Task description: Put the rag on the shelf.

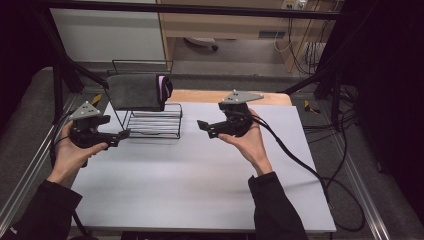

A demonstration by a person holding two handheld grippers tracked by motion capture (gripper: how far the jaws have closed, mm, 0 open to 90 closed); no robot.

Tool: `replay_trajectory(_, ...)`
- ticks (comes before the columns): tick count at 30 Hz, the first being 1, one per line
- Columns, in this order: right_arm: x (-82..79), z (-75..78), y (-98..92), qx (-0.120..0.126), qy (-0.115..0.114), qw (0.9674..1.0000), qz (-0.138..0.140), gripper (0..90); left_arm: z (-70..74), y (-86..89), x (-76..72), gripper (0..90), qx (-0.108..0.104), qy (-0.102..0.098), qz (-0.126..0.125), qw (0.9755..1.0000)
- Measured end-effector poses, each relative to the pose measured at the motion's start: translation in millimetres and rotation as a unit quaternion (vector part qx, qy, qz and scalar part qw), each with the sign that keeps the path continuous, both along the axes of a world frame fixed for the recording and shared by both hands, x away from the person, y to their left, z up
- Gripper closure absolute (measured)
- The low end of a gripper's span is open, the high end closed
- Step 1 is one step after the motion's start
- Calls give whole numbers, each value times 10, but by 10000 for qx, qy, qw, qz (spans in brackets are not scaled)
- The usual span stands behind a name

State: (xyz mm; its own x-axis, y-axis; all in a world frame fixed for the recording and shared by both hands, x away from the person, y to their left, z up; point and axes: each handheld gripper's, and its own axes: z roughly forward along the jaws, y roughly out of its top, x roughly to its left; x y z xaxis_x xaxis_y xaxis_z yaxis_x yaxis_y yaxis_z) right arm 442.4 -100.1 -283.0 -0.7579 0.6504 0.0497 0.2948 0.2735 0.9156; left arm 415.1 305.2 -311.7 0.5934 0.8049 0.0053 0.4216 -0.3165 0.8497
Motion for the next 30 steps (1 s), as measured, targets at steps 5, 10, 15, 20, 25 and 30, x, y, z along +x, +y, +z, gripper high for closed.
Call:
replay_trajectory(5,-71,-159,-265,-46,129,9998,-128,30,-188,-115,-30,79,-145,69,-98,9998)
replay_trajectory(10,-150,-345,-526,27,258,9993,-282,12,-395,-266,-55,79,-208,155,-279,9993)
replay_trajectory(15,-241,-550,-773,127,392,9984,-393,10,-599,-415,-100,84,-180,130,-411,9989)
replay_trajectory(20,-343,-779,-979,64,491,9980,-400,8,-783,-499,-146,93,-120,218,-478,9985)
replay_trajectory(25,-422,-1001,-1149,56,570,9976,-379,8,-920,-513,-185,101,-48,246,-551,9982)
replay_trajectory(30,-482,-1197,-1307,46,674,9968,-433,8,-1046,-492,-235,102,-36,255,-591,9979)
